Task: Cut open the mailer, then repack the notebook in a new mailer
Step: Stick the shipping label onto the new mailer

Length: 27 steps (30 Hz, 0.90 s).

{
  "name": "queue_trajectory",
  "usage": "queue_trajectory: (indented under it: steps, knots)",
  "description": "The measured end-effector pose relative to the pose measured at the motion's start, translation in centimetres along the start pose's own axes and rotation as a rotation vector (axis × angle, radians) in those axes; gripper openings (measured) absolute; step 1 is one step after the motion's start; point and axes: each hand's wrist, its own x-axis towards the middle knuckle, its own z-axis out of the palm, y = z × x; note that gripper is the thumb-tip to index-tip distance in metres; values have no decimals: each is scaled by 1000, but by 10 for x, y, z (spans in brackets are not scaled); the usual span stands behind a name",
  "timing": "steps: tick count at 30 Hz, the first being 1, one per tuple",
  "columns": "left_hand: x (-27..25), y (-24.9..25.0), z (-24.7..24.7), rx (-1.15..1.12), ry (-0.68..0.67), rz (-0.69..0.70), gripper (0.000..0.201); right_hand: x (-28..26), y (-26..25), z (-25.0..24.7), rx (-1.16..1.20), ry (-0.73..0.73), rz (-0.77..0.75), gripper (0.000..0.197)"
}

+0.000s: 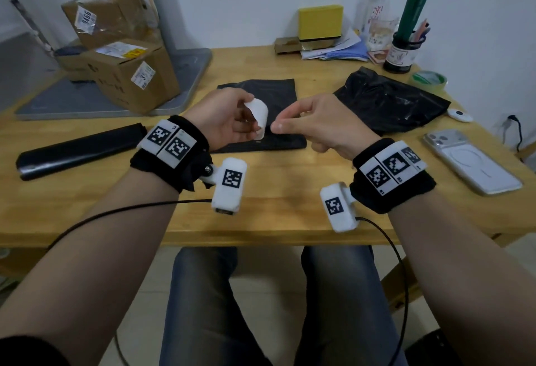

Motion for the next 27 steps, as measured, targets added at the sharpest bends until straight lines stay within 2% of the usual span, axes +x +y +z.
queue_trajectory:
  steps: [2, 6, 11, 14, 16, 18, 20, 23, 27]
  knots:
    - [12, 6, 1, -129, -5, -17, 30, 14, 1, 0, -38, -11, -8, 37]
    - [37, 17, -1, -341, -20, -78, 21, 43, -2, 1, -146, -14, -34, 31]
    - [65, 32, -7, -447, -91, -142, 20, 84, 2, -1, -209, 169, -64, 18]
    - [83, 37, -19, -422, -168, -170, 38, 106, 6, -5, -240, 233, -69, 8]
    - [91, 42, -29, -352, -270, -179, 50, 122, 9, -9, -235, 270, -69, 9]
    - [98, 48, -39, -319, -320, -164, 52, 138, 14, -13, -223, 292, -43, 14]
    - [107, 52, -48, -295, -256, -126, 45, 155, 19, -17, -177, 267, 21, 19]
    - [129, 47, -57, -131, -151, -83, 26, 182, 25, -23, -165, 199, 110, 20]
    - [158, 33, -61, 9, -55, -36, 35, 217, 35, -26, -214, 127, 171, 32]
